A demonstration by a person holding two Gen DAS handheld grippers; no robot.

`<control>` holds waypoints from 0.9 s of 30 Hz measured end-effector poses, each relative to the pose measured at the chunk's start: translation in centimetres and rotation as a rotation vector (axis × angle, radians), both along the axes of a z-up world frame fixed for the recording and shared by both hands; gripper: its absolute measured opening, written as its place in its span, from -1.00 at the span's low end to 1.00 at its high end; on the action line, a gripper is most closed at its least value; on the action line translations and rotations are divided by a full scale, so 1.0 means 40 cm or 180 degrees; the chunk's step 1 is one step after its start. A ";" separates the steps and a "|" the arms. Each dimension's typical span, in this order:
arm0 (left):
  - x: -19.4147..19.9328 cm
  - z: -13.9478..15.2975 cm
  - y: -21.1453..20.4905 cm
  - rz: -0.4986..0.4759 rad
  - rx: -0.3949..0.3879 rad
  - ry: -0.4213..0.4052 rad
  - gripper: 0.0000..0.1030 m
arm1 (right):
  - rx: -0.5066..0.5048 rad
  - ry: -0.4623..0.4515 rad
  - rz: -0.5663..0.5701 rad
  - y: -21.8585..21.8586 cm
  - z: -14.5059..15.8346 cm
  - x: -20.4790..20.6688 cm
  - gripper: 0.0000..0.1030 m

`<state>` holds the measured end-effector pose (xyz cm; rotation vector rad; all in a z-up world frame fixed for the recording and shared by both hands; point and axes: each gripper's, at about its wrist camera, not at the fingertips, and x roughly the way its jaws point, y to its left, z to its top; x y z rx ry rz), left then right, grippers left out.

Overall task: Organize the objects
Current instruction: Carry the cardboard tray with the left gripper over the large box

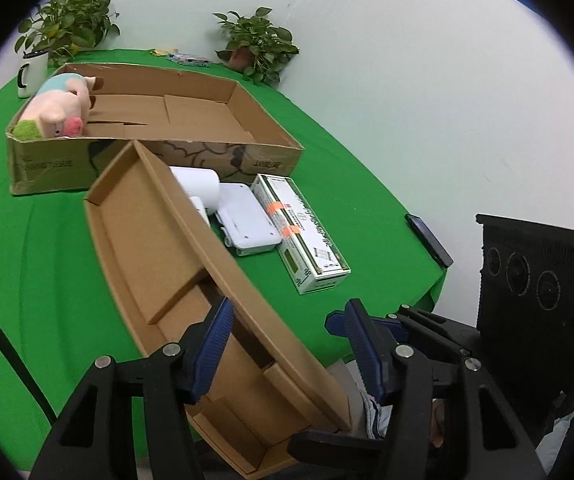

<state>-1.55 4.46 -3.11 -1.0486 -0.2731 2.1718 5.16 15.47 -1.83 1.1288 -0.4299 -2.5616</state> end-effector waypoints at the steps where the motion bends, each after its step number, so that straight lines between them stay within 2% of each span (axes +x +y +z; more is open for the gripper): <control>1: -0.003 -0.003 0.002 0.0006 0.0023 -0.0024 0.09 | 0.0044 0.0003 -0.0025 0.000 0.000 0.000 0.89; 5: -0.009 -0.008 -0.025 0.0248 -0.0079 -0.0015 0.09 | 0.0247 0.0057 -0.0084 -0.015 0.003 -0.005 0.79; 7: -0.010 -0.013 -0.051 0.0404 -0.0152 -0.0013 0.09 | 0.0376 0.0056 -0.0173 -0.018 -0.003 -0.011 0.55; 9: -0.008 -0.025 -0.080 0.0559 -0.0280 -0.0028 0.09 | 0.0492 -0.0016 -0.0262 -0.016 -0.017 -0.023 0.02; 11: -0.017 -0.045 -0.100 0.0657 -0.0349 -0.0127 0.09 | 0.0534 -0.0143 -0.0335 -0.004 -0.040 -0.042 -0.33; 16: -0.022 -0.090 -0.115 0.0686 -0.0298 -0.0351 0.09 | 0.0330 -0.0308 -0.0420 0.023 -0.079 -0.067 -0.45; 19: -0.025 -0.089 -0.135 0.0835 -0.0356 -0.0365 0.09 | 0.0097 -0.0493 -0.0219 -0.008 -0.109 -0.089 -0.47; 21: -0.025 -0.088 -0.162 0.0891 -0.0306 -0.0396 0.09 | -0.0025 -0.0482 0.0003 -0.047 -0.108 -0.094 -0.43; 22: -0.024 -0.088 -0.168 0.0898 -0.0298 -0.0400 0.02 | -0.0044 -0.0421 0.0045 -0.057 -0.100 -0.094 -0.40; 24: -0.019 -0.091 -0.171 0.0900 -0.0374 -0.0409 -0.04 | 0.0006 -0.0306 -0.0005 -0.059 -0.085 -0.092 -0.05; 27: -0.026 -0.116 -0.166 0.0874 -0.0465 -0.0535 -0.22 | 0.0106 -0.0295 -0.0195 -0.039 -0.082 -0.104 -0.01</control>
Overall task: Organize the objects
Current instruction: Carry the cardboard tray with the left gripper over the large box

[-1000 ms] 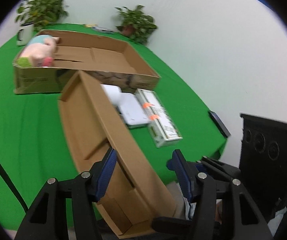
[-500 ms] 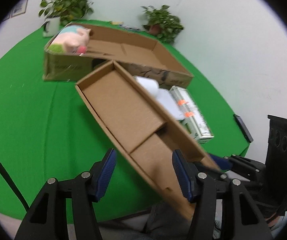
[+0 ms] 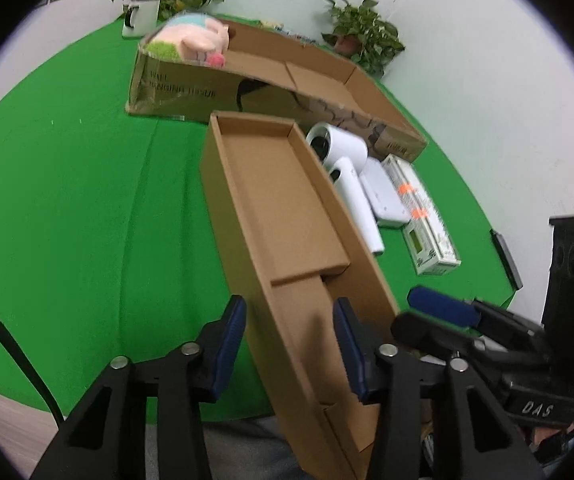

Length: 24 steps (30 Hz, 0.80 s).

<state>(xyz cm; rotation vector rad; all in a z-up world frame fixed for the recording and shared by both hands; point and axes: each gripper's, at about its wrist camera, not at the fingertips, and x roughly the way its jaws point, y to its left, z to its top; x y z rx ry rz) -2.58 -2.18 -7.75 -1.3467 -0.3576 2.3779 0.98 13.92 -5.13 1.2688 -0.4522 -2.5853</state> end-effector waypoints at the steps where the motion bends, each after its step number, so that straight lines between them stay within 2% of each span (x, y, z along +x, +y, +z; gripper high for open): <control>1: -0.001 -0.011 0.001 -0.0001 -0.0041 -0.0057 -0.29 | 0.0028 -0.0062 -0.0019 0.000 -0.008 -0.012 -0.01; 4: 0.005 -0.027 -0.005 0.0064 -0.0071 -0.0106 -0.38 | 0.0332 -0.0123 -0.0089 -0.020 -0.021 -0.036 -0.16; 6: 0.005 -0.028 -0.011 0.0107 -0.0064 -0.0110 -0.44 | 0.0352 -0.0162 -0.0074 -0.025 -0.028 -0.053 -0.37; 7: 0.005 -0.029 -0.009 0.0099 -0.0077 -0.0113 -0.44 | 0.0349 -0.0169 -0.0054 -0.028 -0.033 -0.059 -0.41; 10: 0.007 -0.026 0.000 0.0076 -0.0191 -0.0076 -0.47 | 0.0484 -0.0200 0.0081 -0.068 -0.042 -0.066 -0.71; 12: 0.007 -0.027 0.002 0.0085 -0.0213 -0.0074 -0.48 | 0.0643 -0.0194 0.0052 -0.091 -0.047 -0.069 -0.72; 16: 0.005 -0.022 0.003 0.0087 -0.0251 -0.0060 -0.50 | 0.0573 -0.0219 -0.0037 -0.088 -0.054 -0.074 -0.73; 18: 0.006 -0.019 0.007 0.0080 -0.0276 -0.0035 -0.53 | 0.0638 -0.0205 -0.0093 -0.096 -0.053 -0.069 -0.74; 24: 0.012 0.031 0.010 0.0077 -0.0296 0.0170 -0.55 | 0.0673 -0.0064 -0.0185 -0.093 -0.029 -0.045 -0.74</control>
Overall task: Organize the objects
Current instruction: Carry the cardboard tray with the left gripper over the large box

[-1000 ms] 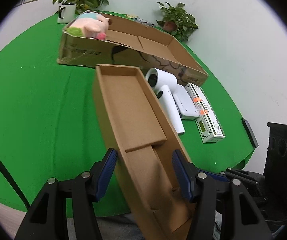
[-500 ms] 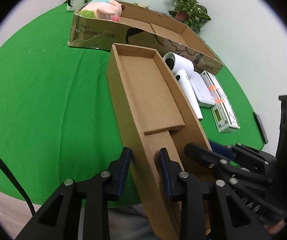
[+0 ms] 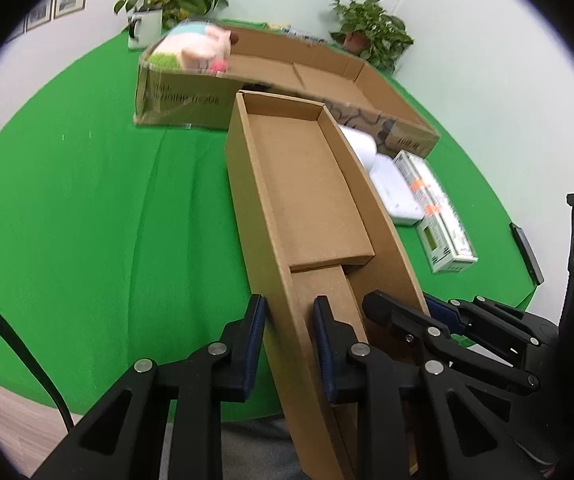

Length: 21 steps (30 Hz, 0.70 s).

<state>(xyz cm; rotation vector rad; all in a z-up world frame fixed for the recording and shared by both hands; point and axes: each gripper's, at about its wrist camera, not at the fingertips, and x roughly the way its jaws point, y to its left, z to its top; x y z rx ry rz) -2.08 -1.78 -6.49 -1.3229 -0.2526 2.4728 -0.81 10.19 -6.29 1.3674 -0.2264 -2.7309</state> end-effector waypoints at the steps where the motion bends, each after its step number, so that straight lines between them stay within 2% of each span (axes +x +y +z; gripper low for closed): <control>1: 0.000 0.010 0.003 -0.0002 -0.0015 0.0036 -0.56 | 0.0020 0.0066 -0.0021 0.000 0.015 0.004 -0.74; 10: -0.036 0.147 0.048 -0.0062 -0.0153 0.0629 -0.61 | 0.0158 0.0618 -0.0223 0.023 0.143 0.013 -0.76; 21: -0.125 0.288 0.118 -0.0232 -0.0212 0.1094 -0.63 | 0.0318 0.1067 -0.0527 0.090 0.298 -0.040 -0.79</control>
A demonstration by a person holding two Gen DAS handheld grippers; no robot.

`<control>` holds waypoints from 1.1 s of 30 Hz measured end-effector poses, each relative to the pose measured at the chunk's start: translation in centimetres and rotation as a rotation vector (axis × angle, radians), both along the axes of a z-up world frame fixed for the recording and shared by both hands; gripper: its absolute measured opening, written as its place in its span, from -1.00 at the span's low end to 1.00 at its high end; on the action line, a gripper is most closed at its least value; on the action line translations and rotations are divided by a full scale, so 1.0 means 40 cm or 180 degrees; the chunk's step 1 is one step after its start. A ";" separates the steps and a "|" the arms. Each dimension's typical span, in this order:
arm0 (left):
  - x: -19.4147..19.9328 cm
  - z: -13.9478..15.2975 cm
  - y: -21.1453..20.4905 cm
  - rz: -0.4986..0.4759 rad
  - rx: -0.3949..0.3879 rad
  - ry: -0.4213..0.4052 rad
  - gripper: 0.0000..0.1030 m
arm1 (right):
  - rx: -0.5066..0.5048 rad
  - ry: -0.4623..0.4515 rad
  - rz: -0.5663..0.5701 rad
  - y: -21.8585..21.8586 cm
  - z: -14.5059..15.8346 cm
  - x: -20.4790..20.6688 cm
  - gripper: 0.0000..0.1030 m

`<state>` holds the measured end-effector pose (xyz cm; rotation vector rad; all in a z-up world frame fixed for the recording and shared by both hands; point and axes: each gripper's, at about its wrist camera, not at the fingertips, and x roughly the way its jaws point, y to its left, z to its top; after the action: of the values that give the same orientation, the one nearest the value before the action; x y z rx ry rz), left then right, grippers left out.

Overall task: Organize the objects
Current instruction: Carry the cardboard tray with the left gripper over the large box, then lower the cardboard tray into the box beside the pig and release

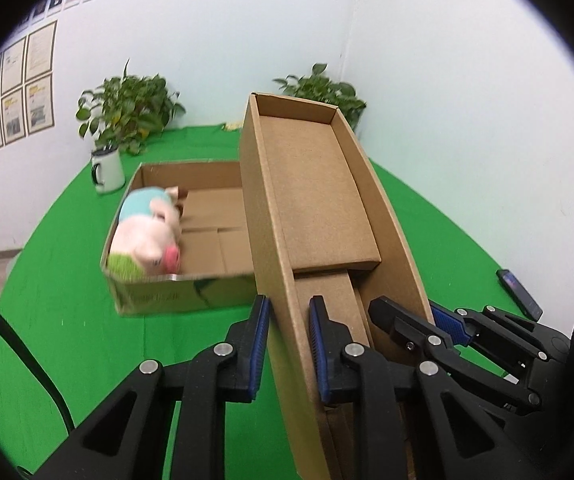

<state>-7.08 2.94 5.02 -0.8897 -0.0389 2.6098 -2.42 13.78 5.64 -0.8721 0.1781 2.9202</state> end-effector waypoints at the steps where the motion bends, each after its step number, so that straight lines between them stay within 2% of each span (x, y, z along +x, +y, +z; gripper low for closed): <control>1: -0.004 0.009 0.002 -0.0001 0.0010 0.0024 -0.63 | 0.0009 0.0019 -0.0015 0.001 0.010 -0.002 -0.79; 10: -0.040 0.042 -0.014 0.0119 0.0046 0.0056 -0.64 | 0.0031 0.0066 -0.0007 -0.009 0.073 -0.021 -0.79; 18: -0.109 0.137 -0.010 0.0132 0.0001 0.0267 -0.65 | 0.0065 0.0237 0.0013 0.009 0.165 -0.085 -0.79; 27: -0.248 0.277 -0.009 0.0171 -0.0064 0.0437 -0.64 | 0.0136 0.0403 0.0035 0.047 0.339 -0.224 -0.79; 33: -0.369 0.303 -0.016 0.0203 -0.0156 0.0270 -0.64 | 0.0131 0.0318 0.0119 0.078 0.430 -0.370 -0.78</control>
<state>-21.85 2.28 17.12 -0.8058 0.0197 2.7159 -17.22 16.91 22.85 -0.7323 0.1093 2.9927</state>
